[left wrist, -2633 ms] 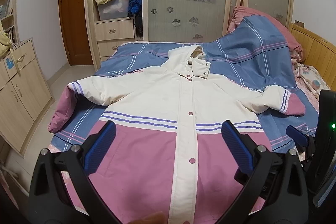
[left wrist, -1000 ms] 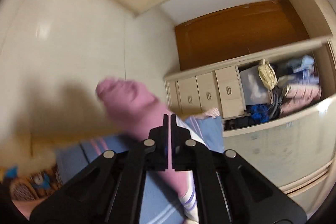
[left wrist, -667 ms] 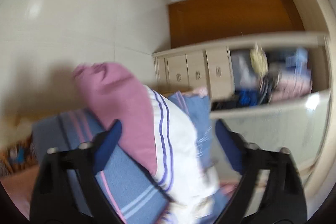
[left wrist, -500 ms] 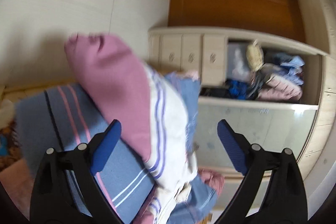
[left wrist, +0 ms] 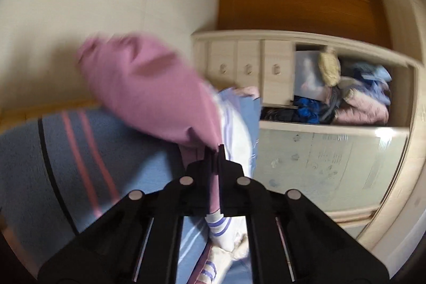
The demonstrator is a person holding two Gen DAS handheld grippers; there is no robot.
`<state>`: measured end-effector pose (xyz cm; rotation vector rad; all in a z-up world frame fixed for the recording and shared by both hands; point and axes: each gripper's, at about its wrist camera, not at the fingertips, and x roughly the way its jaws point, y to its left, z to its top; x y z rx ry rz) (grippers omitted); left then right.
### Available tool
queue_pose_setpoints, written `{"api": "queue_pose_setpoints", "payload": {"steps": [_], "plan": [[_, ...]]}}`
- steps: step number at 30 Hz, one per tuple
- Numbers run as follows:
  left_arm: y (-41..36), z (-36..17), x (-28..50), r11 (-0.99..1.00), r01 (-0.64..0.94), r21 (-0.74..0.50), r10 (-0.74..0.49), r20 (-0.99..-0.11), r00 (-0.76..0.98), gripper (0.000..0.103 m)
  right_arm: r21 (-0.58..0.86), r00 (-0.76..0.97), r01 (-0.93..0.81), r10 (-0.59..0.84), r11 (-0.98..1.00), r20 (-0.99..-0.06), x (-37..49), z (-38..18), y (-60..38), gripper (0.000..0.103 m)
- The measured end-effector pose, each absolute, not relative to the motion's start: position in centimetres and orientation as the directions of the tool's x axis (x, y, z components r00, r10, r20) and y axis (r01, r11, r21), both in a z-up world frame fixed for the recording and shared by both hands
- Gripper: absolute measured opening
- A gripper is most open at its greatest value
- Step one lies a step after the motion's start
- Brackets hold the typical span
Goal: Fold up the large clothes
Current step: 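Grasp the pink sleeve cuff with the left gripper and fold it across the jacket front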
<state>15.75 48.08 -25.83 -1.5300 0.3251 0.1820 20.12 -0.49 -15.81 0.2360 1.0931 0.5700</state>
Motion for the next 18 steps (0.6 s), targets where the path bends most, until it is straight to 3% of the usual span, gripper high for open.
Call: {"api": "queue_pose_setpoints", "payload": {"steps": [6,10,14,16,18], "plan": [[43.3,-17.3,15.5,0.368,-0.183,-0.911,-0.013,-0.202,0.979,0.002,0.486,0.364,-0.270,0.555,0.831,-0.748,19.6,-15.7,-3.3,0.082],[33.5,-10.4,17.3,0.729,0.008,-0.684,-0.138,-0.135,0.981,0.001,0.506,0.407,-0.210,0.545,0.837,-0.733,19.4,-15.5,-6.1,0.082],[19.3,-8.9,20.3,0.943,0.153,-0.295,-0.241,-0.287,0.927,0.001,0.505,0.472,-0.127,0.499,0.854,-0.726,19.0,-15.1,-9.7,0.082],[14.2,-10.6,22.1,0.940,0.255,-0.227,-0.328,-0.387,0.862,0.001,0.486,0.504,-0.069,0.451,0.871,-0.737,19.0,-15.0,-11.8,0.082],[8.8,-12.9,23.7,0.940,0.326,-0.098,-0.328,-0.519,0.790,0.001,0.464,0.543,-0.008,0.394,0.886,-0.742,18.9,-14.4,-14.0,0.082]]}}
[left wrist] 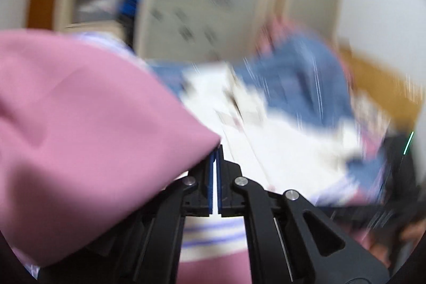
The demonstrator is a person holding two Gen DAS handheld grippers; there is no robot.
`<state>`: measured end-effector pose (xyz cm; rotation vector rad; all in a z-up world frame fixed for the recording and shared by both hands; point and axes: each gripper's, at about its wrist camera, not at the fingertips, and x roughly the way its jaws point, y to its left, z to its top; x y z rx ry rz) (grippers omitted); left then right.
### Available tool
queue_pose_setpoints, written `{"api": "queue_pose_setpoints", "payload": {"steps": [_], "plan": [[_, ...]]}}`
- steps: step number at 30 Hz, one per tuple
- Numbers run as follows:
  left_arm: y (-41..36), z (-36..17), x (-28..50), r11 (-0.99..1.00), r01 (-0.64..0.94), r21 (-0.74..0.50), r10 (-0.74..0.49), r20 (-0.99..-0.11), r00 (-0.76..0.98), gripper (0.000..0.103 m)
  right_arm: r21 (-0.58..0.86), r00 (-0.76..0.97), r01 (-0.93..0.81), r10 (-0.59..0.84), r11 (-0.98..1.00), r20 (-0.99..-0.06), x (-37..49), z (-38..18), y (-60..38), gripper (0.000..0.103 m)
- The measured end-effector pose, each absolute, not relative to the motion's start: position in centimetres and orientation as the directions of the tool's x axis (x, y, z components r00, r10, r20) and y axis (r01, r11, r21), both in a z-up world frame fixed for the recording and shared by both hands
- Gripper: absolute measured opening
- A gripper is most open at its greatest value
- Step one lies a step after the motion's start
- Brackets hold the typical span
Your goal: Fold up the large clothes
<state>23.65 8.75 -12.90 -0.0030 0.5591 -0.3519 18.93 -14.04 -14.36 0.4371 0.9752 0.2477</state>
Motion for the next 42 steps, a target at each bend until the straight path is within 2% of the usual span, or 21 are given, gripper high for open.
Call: {"api": "queue_pose_setpoints", "payload": {"steps": [2,5,7,9,10,11,12,13,16,17,21,26,29,31,32,33,34,35,36,39,42], "plan": [[4.7,-14.9,24.5,0.936,0.348,0.044,-0.255,-0.596,0.761,0.001,0.455,0.603,0.044,0.339,0.889,-0.722,18.7,-12.9,-16.2,0.082],[0.1,-16.6,24.0,0.905,0.375,0.203,-0.169,-0.637,0.752,0.002,0.435,0.711,0.051,0.273,0.899,-0.648,18.0,-8.5,-18.5,0.084],[-0.8,-16.1,21.6,0.853,0.462,0.243,-0.224,-0.629,0.744,0.004,0.402,0.753,-0.022,0.279,0.916,-0.596,17.6,-5.4,-17.9,0.097],[-0.6,-13.2,18.0,0.764,0.578,0.288,-0.359,-0.554,0.751,0.010,0.358,0.777,-0.097,0.296,0.929,-0.555,17.1,-3.1,-16.8,0.101],[0.0,-12.6,16.1,0.742,0.600,0.299,-0.409,-0.508,0.758,0.026,0.328,0.787,-0.122,0.292,0.937,-0.543,17.0,-2.3,-16.1,0.101],[1.5,-10.6,14.0,0.732,0.615,0.294,-0.484,-0.412,0.772,0.058,0.309,0.794,-0.134,0.288,0.942,-0.535,17.0,-1.8,-15.6,0.101],[2.4,-9.6,13.4,0.738,0.615,0.277,-0.509,-0.368,0.778,0.069,0.303,0.795,-0.141,0.290,0.942,-0.533,17.2,-1.6,-15.3,0.101],[4.4,-8.2,12.9,0.766,0.599,0.233,-0.520,-0.321,0.791,0.072,0.310,0.788,-0.149,0.303,0.939,-0.537,17.7,-1.8,-14.8,0.101],[11.1,-6.9,13.9,0.872,0.486,0.063,-0.452,-0.281,0.847,0.072,0.345,0.735,-0.184,0.362,0.920,-0.574,19.1,-2.9,-12.8,0.101],[14.2,-7.1,14.9,0.908,0.418,-0.038,-0.412,-0.275,0.869,0.072,0.334,0.718,-0.200,0.370,0.921,-0.590,19.5,-3.5,-11.6,0.101],[25.2,-10.6,19.1,0.904,0.054,-0.423,-0.243,-0.406,0.881,0.069,0.180,0.682,-0.303,0.345,0.936,-0.645,19.9,-5.7,-3.7,0.101],[27.5,-13.0,21.3,0.849,-0.121,-0.515,-0.193,-0.514,0.836,0.070,-0.131,0.736,-0.379,0.213,0.916,-0.642,19.6,-8.5,5.7,0.101],[26.8,-13.3,21.6,0.845,-0.119,-0.521,-0.207,-0.524,0.826,0.073,-0.329,0.790,-0.327,0.065,0.886,-0.610,20.4,-10.4,8.5,0.100],[26.8,-13.5,21.5,0.831,-0.089,-0.549,-0.248,-0.510,0.824,0.079,-0.346,0.780,-0.281,0.003,0.895,-0.626,22.0,-11.3,7.9,0.094],[26.7,-13.6,21.5,0.822,-0.075,-0.564,-0.270,-0.502,0.821,0.083,-0.296,0.762,-0.266,0.012,0.917,-0.647,22.7,-11.2,6.6,0.083],[26.9,-13.8,21.4,0.813,-0.062,-0.578,-0.292,-0.499,0.816,0.084,-0.243,0.750,-0.244,0.024,0.939,-0.661,23.2,-11.0,5.3,0.065],[26.9,-14.1,21.9,0.807,-0.053,-0.588,-0.311,-0.500,0.808,0.085,-0.169,0.741,-0.211,0.045,0.963,-0.670,23.7,-10.5,3.2,0.053],[26.6,-14.5,22.4,0.799,-0.039,-0.601,-0.338,-0.501,0.797,0.085,-0.113,0.741,-0.172,0.053,0.979,-0.669,24.1,-10.0,1.1,0.031],[26.5,-14.8,22.9,0.788,-0.029,-0.615,-0.362,-0.502,0.786,0.086,-0.090,0.745,-0.138,0.043,0.986,-0.666,24.3,-9.7,-0.2,0.018],[25.8,-16.6,24.6,0.697,-0.009,-0.717,-0.496,-0.491,0.717,0.088,0.022,0.768,-0.032,0.039,0.999,-0.639,24.4,-8.3,-6.2,0.011],[24.8,-18.1,25.9,0.643,-0.035,-0.765,-0.559,-0.500,0.662,0.088,0.106,0.763,0.022,0.052,0.994,-0.644,24.3,-8.1,-10.5,0.010]]}}
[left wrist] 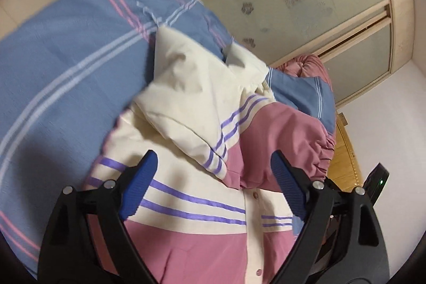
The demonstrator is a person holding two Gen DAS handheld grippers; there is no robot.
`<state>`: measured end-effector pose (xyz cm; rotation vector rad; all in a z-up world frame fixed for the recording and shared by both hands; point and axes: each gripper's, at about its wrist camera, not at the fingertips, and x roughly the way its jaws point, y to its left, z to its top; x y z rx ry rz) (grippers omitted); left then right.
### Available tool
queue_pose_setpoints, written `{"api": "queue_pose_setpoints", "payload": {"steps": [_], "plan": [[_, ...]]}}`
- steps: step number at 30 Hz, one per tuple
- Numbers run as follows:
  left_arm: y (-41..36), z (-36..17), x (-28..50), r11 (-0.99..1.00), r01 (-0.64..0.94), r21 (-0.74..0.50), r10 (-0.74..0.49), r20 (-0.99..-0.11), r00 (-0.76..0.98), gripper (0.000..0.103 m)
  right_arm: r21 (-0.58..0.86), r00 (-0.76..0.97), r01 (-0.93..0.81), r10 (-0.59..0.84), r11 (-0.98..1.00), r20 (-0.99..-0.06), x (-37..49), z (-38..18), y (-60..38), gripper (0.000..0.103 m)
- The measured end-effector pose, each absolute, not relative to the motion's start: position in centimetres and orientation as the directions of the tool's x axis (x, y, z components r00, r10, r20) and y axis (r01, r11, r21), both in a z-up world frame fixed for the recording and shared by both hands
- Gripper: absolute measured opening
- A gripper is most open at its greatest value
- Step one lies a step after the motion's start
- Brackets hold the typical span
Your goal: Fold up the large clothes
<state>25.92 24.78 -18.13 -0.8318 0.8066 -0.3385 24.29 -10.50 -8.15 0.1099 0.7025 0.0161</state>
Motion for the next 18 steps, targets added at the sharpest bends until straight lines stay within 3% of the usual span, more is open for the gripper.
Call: {"api": "queue_pose_setpoints", "payload": {"steps": [5,11,15,16,17,18], "plan": [[23.9,-19.5,27.1,0.621,-0.124,-0.774,-0.521,-0.526,0.672,0.099,0.182,0.729,0.066,0.078,0.981,-0.680,24.1,-9.7,-13.8,0.009],[24.6,-20.0,28.0,0.398,-0.031,-0.917,-0.646,-0.304,0.701,0.099,0.272,0.694,0.060,0.156,0.961,-0.703,22.1,-11.2,-15.7,0.009],[24.9,-21.2,29.2,0.384,-0.087,-0.919,-0.615,-0.325,0.718,0.097,0.337,0.702,0.051,0.207,0.940,-0.682,20.8,-10.9,-16.6,0.009],[24.9,-21.5,29.4,0.386,-0.097,-0.917,-0.603,-0.330,0.726,0.093,0.343,0.710,0.051,0.207,0.938,-0.673,20.6,-10.7,-16.8,0.009],[24.9,-21.6,29.4,0.403,-0.107,-0.909,-0.588,-0.347,0.730,0.066,0.345,0.719,0.052,0.205,0.937,-0.665,20.4,-10.4,-16.9,0.009],[24.8,-21.6,29.5,0.447,-0.122,-0.886,-0.568,-0.387,0.726,0.046,0.343,0.729,0.054,0.198,0.938,-0.655,20.3,-10.1,-17.1,0.009]]}}
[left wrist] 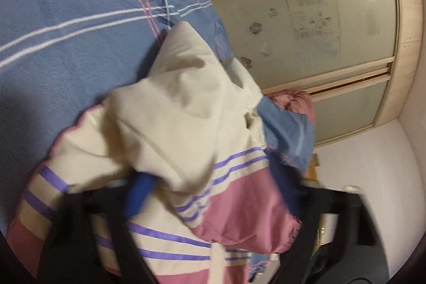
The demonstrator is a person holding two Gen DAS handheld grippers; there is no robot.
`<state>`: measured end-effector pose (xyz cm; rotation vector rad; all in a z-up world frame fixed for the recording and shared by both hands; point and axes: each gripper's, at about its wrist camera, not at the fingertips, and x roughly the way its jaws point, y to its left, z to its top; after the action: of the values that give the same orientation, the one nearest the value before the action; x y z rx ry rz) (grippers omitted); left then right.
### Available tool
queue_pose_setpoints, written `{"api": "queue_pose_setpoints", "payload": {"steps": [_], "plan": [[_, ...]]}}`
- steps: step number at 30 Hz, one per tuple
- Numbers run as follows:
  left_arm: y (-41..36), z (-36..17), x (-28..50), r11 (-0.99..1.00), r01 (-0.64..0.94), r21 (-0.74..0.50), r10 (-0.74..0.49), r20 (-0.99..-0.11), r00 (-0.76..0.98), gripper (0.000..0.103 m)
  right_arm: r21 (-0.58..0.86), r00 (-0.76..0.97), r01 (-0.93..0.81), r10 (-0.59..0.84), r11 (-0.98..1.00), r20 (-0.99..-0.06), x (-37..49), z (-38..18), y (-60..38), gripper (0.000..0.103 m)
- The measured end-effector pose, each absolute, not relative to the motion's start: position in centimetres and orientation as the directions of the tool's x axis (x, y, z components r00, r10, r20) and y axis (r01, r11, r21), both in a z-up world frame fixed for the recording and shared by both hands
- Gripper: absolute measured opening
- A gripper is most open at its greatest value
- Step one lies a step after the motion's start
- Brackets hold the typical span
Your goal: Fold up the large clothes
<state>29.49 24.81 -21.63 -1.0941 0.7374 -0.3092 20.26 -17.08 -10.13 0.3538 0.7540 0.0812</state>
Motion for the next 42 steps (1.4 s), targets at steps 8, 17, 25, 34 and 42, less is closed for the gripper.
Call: {"api": "queue_pose_setpoints", "payload": {"steps": [8,17,25,34,42], "plan": [[26.3,-22.6,29.2,0.491,-0.220,-0.843,-0.458,-0.465,0.758,0.016,0.340,0.732,0.044,0.201,0.940,-0.651,21.1,-9.9,-16.9,0.049],[26.3,-22.1,28.9,0.544,-0.261,-0.797,-0.390,-0.516,0.763,0.017,0.423,0.610,0.082,0.290,0.903,-0.737,24.4,-14.4,-17.2,0.091],[28.4,-23.0,27.6,0.517,-0.369,-0.773,-0.271,-0.557,0.785,0.019,0.294,0.612,-0.115,0.301,0.949,-0.732,29.3,-13.6,-10.2,0.031],[28.9,-22.3,26.8,0.509,-0.354,-0.785,-0.188,-0.503,0.844,0.020,0.386,0.739,-0.185,0.386,0.904,-0.552,32.6,-10.0,-11.3,0.029],[27.9,-23.0,28.0,0.550,-0.395,-0.736,-0.220,-0.585,0.781,0.030,0.334,0.500,-0.077,0.326,0.939,-0.802,33.1,-15.3,-14.5,0.030]]}}
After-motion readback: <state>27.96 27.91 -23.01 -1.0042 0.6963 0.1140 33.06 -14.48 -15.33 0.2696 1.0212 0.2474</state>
